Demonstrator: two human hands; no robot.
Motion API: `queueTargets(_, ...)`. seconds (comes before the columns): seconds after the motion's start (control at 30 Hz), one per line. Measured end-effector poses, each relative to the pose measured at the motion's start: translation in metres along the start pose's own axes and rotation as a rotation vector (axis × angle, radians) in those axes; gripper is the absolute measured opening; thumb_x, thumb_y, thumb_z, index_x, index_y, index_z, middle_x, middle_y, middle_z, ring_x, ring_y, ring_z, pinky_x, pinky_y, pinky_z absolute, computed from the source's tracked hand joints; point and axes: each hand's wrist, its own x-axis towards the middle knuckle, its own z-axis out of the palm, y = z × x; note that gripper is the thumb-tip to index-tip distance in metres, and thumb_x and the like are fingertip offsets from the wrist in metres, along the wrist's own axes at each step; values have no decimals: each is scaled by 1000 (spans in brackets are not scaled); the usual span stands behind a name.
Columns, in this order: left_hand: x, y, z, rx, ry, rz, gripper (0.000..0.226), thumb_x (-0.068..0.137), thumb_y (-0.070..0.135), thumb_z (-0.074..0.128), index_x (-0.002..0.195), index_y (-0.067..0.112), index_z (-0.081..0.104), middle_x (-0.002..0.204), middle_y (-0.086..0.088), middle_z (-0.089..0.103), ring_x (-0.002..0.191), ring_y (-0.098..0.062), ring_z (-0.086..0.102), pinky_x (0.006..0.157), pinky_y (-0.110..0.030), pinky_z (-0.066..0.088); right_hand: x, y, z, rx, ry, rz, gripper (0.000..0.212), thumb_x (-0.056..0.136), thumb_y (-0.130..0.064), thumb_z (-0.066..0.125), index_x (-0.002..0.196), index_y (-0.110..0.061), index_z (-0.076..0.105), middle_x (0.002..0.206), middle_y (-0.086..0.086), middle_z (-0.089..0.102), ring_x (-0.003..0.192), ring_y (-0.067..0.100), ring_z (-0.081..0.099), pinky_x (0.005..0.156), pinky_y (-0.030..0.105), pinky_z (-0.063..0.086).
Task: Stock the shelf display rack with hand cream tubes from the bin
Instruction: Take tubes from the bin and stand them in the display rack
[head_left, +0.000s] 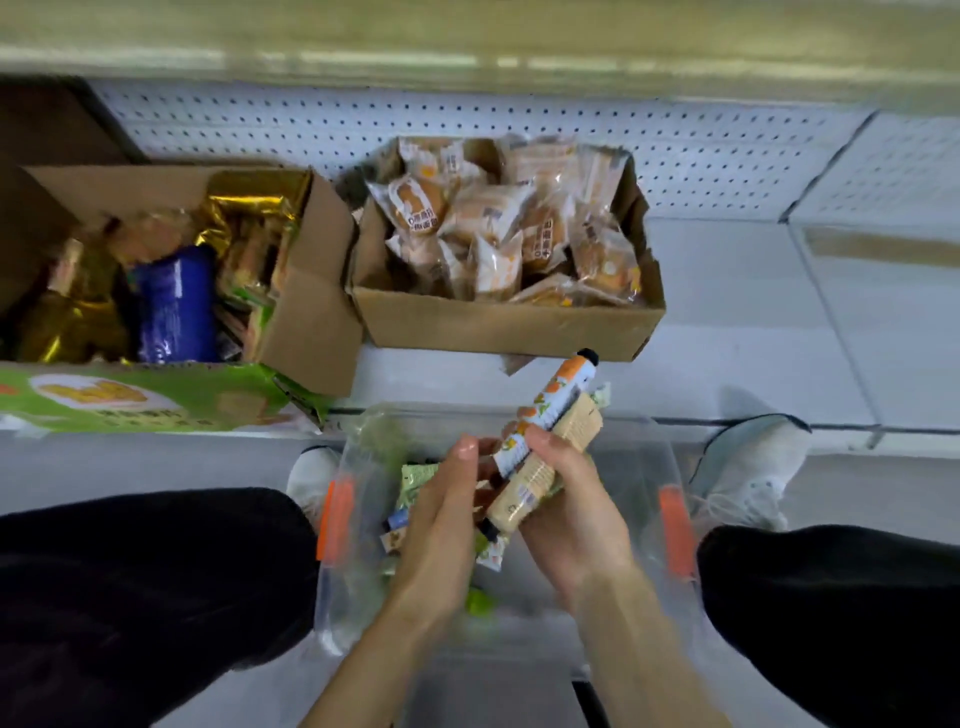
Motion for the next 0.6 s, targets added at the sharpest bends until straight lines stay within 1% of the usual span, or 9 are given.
queueTargets(0.03, -1, 9, 2, 12, -5, 12, 56, 78, 64, 32, 94, 29, 71, 90, 13, 75, 87, 1, 68, 71, -13, 49, -3, -7, 8, 12, 4, -37, 83, 43, -30, 90, 114, -7, 53, 94, 14, 61, 90, 30, 61, 78, 40, 51)
queueTargets(0.1, -2, 21, 5, 88, 12, 16, 59, 71, 81, 29, 86, 43, 71, 89, 20, 73, 84, 8, 64, 74, -14, 47, -8, -18, 20, 34, -13, -99, 76, 49, -29, 88, 112, -10, 51, 88, 11, 59, 84, 25, 62, 71, 36, 52)
queueTargets(0.17, -3, 32, 7, 155, 44, 27, 59, 63, 83, 21, 81, 53, 69, 87, 21, 72, 81, 11, 62, 73, -14, 45, -13, -28, 31, 54, -37, -140, 65, 58, -25, 82, 114, -12, 51, 85, 10, 59, 76, 24, 65, 65, 34, 54)
queueTargets(0.27, -9, 48, 13, 122, 96, 41, 65, 66, 75, 22, 80, 35, 70, 81, 17, 72, 70, 11, 62, 58, -5, 41, -20, -40, 42, 40, -48, -183, 57, 64, -25, 79, 113, -14, 53, 87, 10, 61, 80, 28, 65, 67, 38, 54)
queueTargets(0.33, -15, 58, 16, 137, 103, 57, 48, 86, 58, 26, 70, 33, 64, 57, 28, 64, 57, 21, 54, 49, 0, 36, -23, -47, 46, 15, -32, -201, 54, 65, -25, 77, 114, -15, 55, 89, 9, 62, 85, 29, 63, 69, 39, 53)
queueTargets(0.4, -24, 69, 18, 157, 91, 61, 41, 93, 46, 30, 66, 33, 58, 41, 35, 52, 48, 24, 48, 47, 1, 35, -24, -53, 50, -23, -19, -229, 55, 65, -24, 76, 116, -15, 56, 90, 7, 63, 87, 26, 64, 70, 38, 53)
queueTargets(0.47, -28, 74, 20, 146, 77, 40, 43, 90, 50, 30, 68, 30, 61, 40, 32, 52, 44, 21, 49, 44, -1, 35, -24, -59, 53, -74, -19, -257, 54, 63, -24, 78, 113, -16, 59, 91, 6, 64, 88, 24, 64, 74, 40, 52)
queueTargets(0.53, -25, 73, 20, 112, 92, -10, 47, 87, 55, 29, 69, 28, 63, 43, 24, 58, 44, 13, 53, 40, -4, 35, -26, -63, 54, -106, -8, -294, 43, 64, -22, 78, 103, -18, 62, 88, 4, 63, 85, 21, 63, 77, 40, 50)
queueTargets(0.6, -22, 70, 17, 100, 74, -18, 55, 70, 71, 27, 75, 32, 65, 63, 17, 67, 58, 6, 58, 50, -12, 41, -27, -69, 52, -103, 2, -307, 46, 63, -23, 79, 105, -18, 61, 89, 4, 62, 86, 21, 61, 81, 43, 47)
